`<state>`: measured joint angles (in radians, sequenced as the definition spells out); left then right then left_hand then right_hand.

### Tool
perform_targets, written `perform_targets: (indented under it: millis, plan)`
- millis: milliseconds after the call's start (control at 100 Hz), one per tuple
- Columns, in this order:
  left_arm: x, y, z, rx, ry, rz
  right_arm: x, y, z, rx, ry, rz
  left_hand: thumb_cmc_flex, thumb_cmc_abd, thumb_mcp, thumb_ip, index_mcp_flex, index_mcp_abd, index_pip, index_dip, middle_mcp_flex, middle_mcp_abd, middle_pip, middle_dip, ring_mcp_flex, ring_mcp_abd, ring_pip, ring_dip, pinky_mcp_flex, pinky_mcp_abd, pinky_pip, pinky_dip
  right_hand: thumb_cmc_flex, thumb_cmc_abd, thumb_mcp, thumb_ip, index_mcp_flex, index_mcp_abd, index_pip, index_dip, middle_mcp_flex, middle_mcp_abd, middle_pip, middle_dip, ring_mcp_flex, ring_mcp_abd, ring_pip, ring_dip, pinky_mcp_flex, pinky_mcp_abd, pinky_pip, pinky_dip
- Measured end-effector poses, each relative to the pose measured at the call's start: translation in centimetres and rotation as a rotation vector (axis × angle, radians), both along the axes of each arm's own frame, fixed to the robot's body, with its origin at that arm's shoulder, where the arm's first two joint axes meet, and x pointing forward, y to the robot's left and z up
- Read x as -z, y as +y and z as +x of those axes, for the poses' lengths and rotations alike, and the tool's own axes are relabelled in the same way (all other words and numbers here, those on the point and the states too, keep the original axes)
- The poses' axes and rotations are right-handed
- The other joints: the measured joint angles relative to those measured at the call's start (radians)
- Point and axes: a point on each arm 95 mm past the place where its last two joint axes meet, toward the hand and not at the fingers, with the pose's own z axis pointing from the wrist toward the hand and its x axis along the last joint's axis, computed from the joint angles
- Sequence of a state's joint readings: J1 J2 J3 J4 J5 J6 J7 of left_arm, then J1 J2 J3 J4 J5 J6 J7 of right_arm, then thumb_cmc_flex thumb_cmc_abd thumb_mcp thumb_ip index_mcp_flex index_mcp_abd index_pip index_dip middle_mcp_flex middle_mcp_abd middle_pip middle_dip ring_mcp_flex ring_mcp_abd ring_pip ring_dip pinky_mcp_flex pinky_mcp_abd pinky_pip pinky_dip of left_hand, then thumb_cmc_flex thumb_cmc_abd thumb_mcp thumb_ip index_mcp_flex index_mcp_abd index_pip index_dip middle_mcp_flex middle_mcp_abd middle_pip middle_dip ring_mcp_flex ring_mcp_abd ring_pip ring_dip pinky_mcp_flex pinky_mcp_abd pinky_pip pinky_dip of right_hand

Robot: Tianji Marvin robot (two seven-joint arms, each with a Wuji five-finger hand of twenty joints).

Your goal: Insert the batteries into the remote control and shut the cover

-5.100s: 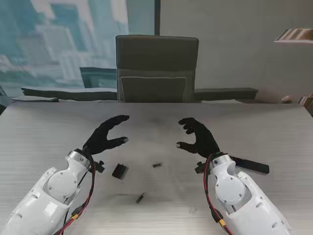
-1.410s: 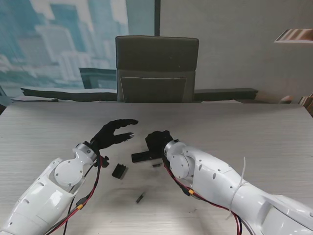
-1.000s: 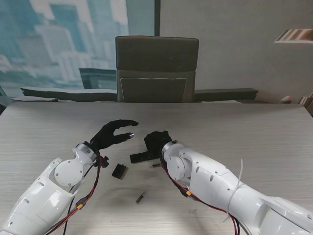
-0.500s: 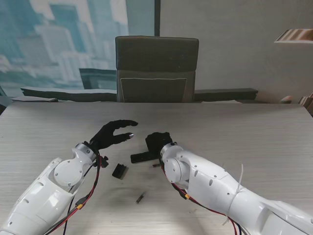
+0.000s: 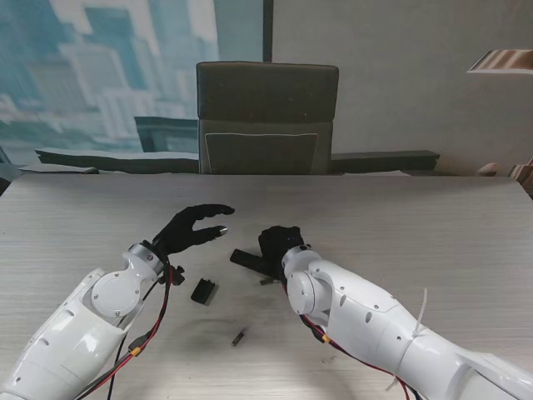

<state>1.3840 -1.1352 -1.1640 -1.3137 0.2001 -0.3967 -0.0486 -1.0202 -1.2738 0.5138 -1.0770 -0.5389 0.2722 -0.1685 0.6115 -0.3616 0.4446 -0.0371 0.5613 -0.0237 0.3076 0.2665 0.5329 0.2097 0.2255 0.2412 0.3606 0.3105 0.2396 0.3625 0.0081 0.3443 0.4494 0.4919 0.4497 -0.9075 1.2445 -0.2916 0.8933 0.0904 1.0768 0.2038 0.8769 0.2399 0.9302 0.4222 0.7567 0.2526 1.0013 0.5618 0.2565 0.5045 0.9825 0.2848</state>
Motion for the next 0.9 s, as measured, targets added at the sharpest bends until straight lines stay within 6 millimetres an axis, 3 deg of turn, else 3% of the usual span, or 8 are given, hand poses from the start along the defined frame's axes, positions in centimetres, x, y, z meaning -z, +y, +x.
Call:
perform_targets:
  millis: [140,690,730,780,900]
  plan:
    - [0.02,0.0,0.01,0.001,0.001,0.0,0.23,-0.12,0.08,-0.037,-0.009,0.022,0.0,0.0,0.0,0.0,0.0,0.0,0.0,0.0,0.0,0.0,0.0,0.0,0.0,0.0,0.0,0.0,0.0,0.0,0.001,0.0,-0.009,0.036,0.0,0.041,-0.061,-0.01,-0.053,0.005,-0.048,0.002,0.013,0.023,-0.002,0.044,0.017,0.019,-0.027,0.001,0.005,0.0]
    - [0.03,0.06,0.02,-0.001,0.001,-0.001,0.26,0.63,-0.34,-0.134,-0.009,0.032,0.0,0.0,0.0,0.0,0.0,0.0,0.0,0.0,0.0,0.0,0.0,0.0,0.0,0.006,0.0,0.009,0.0,0.0,0.001,0.0,-0.017,0.046,0.0,0.041,-0.097,-0.027,-0.06,0.012,-0.075,0.014,-0.001,0.022,-0.05,0.045,0.017,0.022,-0.027,0.001,0.005,-0.003]
    - [0.03,0.08,0.01,-0.002,0.001,-0.001,0.25,0.66,-0.36,-0.137,-0.011,0.03,0.0,0.0,0.0,0.0,0.0,0.001,0.0,0.0,0.0,0.0,0.0,0.0,0.0,0.006,0.0,0.009,0.0,0.0,0.001,0.0,-0.03,0.055,0.0,0.077,-0.093,-0.027,-0.072,0.016,-0.076,0.014,-0.001,0.022,-0.05,0.045,0.017,0.022,-0.027,0.0,0.005,-0.003]
    - [0.03,0.09,0.01,-0.003,0.001,-0.001,0.24,0.66,-0.39,-0.139,-0.014,0.027,0.0,0.0,0.0,0.0,0.0,0.001,0.0,0.0,0.0,0.0,0.0,0.0,0.0,0.006,0.0,0.009,0.0,0.0,0.001,0.0,-0.054,0.078,0.0,0.123,-0.095,-0.027,-0.108,0.083,-0.098,0.014,-0.006,0.022,-0.052,0.042,0.011,0.022,-0.027,-0.001,0.005,-0.003]
    - [0.01,0.11,0.02,-0.004,0.0,-0.001,0.08,0.3,-0.7,-0.126,-0.032,0.034,0.0,0.0,0.0,0.0,0.0,0.001,0.0,0.0,0.0,0.0,0.0,0.0,0.0,0.006,0.0,0.009,0.0,0.0,0.001,0.0,-0.083,0.096,-0.019,0.144,-0.172,-0.023,-0.147,0.127,-0.146,0.013,-0.021,0.01,-0.057,0.005,-0.083,-0.033,-0.033,-0.003,0.005,-0.003]
